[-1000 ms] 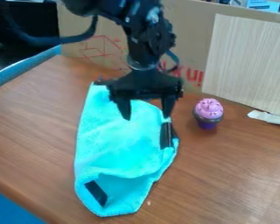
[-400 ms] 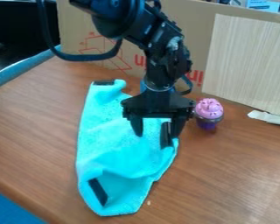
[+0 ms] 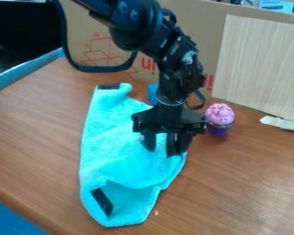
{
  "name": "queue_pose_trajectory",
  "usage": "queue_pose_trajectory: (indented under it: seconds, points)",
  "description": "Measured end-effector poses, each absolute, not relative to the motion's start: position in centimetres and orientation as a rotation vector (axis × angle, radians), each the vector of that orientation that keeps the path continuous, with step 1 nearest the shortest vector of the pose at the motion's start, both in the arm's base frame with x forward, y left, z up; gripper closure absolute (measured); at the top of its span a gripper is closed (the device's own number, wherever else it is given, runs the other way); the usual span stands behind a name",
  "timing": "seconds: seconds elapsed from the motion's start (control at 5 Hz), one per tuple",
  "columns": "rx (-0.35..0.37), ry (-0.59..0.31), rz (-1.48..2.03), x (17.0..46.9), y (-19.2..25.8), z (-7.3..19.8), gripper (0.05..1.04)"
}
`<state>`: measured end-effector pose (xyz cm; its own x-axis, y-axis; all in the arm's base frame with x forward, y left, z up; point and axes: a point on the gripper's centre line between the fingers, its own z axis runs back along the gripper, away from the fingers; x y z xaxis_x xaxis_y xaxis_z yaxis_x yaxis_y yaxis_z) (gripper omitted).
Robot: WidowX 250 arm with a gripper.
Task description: Unfold the cloth from the top right to bottom left
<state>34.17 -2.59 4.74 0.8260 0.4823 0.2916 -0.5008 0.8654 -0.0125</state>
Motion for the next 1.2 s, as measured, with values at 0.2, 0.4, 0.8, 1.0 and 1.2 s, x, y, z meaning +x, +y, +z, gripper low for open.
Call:
queue_pose_trajectory:
  seconds: [0.2,0.4,0.8,1.0,1.2]
  points:
    - [0.054,-0.279,0.518,34.2,-2.9,4.5,0.728]
    - [0.042,-0.264,0.515,34.1,-2.7,4.5,0.921]
    - [-0.122,-0.259,0.532,33.4,-1.4,8.3,1.024]
    - [-0.247,-0.261,0.552,32.3,0.4,10.7,1.025]
    - [-0.317,-0.252,0.579,30.8,3.4,11.7,1.025]
